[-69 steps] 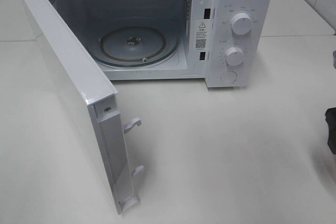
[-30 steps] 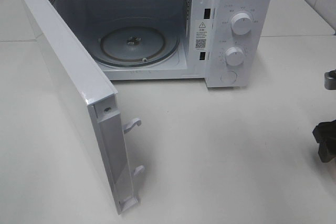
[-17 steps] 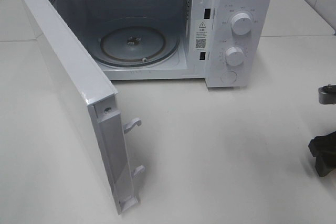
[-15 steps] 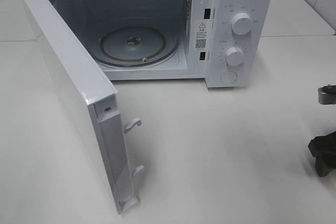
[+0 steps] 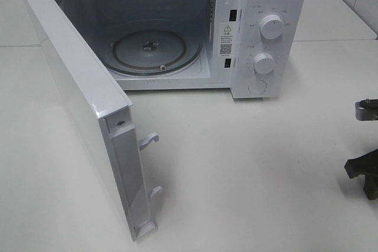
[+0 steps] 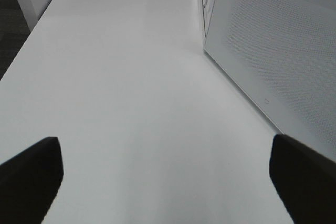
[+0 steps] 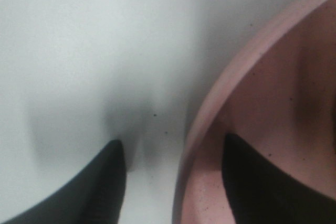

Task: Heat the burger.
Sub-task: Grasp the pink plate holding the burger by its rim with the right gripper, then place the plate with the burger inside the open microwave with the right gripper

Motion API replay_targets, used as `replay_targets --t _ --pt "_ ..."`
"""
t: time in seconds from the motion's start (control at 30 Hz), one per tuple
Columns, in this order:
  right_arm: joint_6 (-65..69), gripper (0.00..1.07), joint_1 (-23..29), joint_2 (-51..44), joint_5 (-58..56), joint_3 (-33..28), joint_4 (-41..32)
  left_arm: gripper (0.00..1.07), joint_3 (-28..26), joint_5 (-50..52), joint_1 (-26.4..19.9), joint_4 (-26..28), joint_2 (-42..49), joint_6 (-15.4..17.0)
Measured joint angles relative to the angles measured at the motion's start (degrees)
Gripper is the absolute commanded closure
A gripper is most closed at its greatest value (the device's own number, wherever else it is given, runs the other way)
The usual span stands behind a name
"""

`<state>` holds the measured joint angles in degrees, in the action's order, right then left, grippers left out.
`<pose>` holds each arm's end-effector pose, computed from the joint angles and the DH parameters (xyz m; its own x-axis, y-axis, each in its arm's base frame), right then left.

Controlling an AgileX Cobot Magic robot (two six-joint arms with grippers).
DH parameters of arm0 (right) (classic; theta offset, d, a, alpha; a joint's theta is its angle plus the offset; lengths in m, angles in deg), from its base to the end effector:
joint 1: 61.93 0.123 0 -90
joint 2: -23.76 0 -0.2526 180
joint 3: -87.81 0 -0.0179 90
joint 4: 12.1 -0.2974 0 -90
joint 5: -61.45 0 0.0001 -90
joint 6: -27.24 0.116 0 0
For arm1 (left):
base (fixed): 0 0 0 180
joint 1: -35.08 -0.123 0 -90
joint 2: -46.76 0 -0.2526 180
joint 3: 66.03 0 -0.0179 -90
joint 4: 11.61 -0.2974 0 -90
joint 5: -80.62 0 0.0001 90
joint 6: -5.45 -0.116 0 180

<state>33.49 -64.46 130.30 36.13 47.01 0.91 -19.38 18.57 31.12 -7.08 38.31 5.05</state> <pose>0.2625 -0.0228 0.0101 -0.9904 -0.0525 -0.1278 -0.0387 0.9934 -0.1082 0.0872 -0.0021 0.2922 -0.4537 -0.0615 -0.8890 -0.0206 0.9981 -0.0586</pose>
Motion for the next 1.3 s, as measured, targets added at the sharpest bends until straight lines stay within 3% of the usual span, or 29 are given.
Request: replay_targets --t 0.03,0.1,0.2,0.87,1.3 --pt "0.0 0.79 0.0 0.0 0.0 0.0 0.0 0.07 0.0 0.0 0.0 0.0 0.0 0.0" --pt "0.4 0.98 -0.1 0.0 -0.1 0.0 0.9 0.07 0.0 0.0 0.0 0.0 0.0 0.0" --pt "0.8 1.07 -0.1 -0.1 -0.4 0.3 0.9 0.07 0.0 0.0 0.0 0.0 0.0 0.0" --pt "2.3 1.07 0.0 -0.5 -2.6 0.7 1.0 0.07 0.0 0.0 0.0 0.0 0.0 0.0" --pt "14.8 1.07 6.5 -1.3 -4.9 0.9 12.1 0.07 0.0 0.0 0.0 0.0 0.0 0.0"
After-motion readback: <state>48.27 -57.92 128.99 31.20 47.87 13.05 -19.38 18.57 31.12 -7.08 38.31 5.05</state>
